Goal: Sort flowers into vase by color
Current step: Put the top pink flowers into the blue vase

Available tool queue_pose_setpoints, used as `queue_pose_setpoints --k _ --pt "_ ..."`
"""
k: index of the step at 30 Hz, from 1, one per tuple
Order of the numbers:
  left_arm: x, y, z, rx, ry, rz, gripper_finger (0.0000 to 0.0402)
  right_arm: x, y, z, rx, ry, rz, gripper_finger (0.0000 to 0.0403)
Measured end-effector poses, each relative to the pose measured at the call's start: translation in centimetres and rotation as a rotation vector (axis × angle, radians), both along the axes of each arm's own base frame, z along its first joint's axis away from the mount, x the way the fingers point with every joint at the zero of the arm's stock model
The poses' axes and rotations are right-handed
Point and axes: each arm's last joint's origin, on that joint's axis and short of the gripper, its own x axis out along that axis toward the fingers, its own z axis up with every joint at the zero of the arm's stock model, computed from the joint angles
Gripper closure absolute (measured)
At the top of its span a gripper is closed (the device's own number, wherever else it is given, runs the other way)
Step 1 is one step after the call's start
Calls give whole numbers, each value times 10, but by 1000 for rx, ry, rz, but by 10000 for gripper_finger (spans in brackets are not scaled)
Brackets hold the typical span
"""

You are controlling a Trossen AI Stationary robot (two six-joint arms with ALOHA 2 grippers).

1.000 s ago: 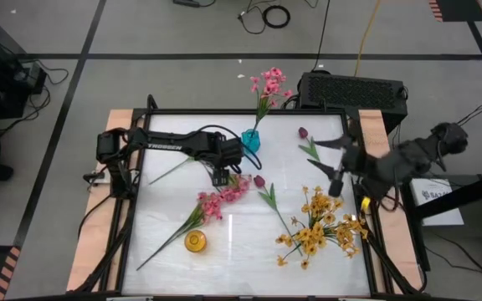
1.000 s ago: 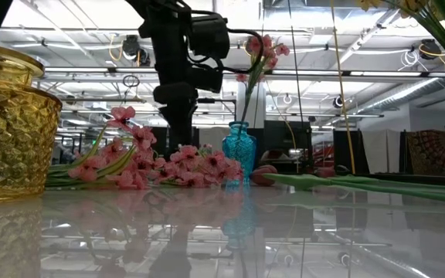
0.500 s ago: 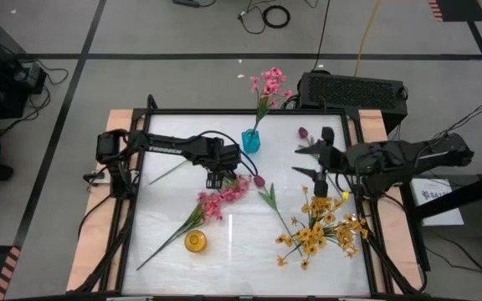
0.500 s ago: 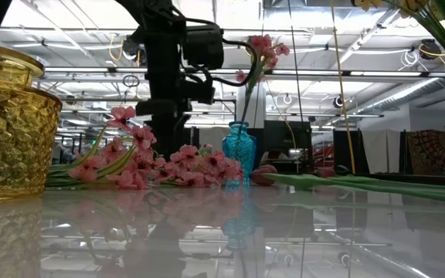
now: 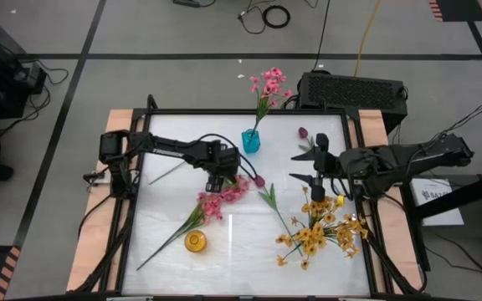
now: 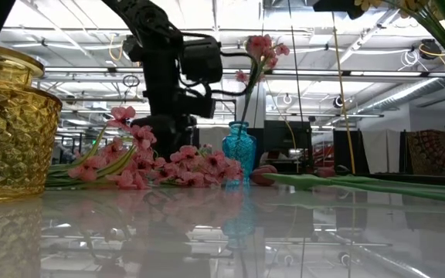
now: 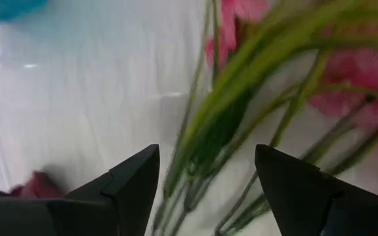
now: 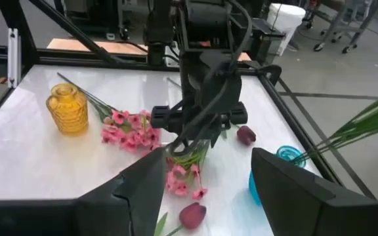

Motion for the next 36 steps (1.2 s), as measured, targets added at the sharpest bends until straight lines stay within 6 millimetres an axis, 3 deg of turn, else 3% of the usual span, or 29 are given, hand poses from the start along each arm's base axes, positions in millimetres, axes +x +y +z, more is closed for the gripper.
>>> queue_pose_setpoints --k 9,22,31,36 --pt "0 4 -8 -15 15 0 158 1 0 1 -8 -10 5 186" --pt "0 15 -14 -71 14 -7 261 1 1 2 -28 -17 13 186" --pt "3 10 -12 -34 20 -45 380 1 0 2 -29 -17 13 186" --pt "6 6 -2 -18 -1 -55 383 1 0 2 -27 -17 12 186"
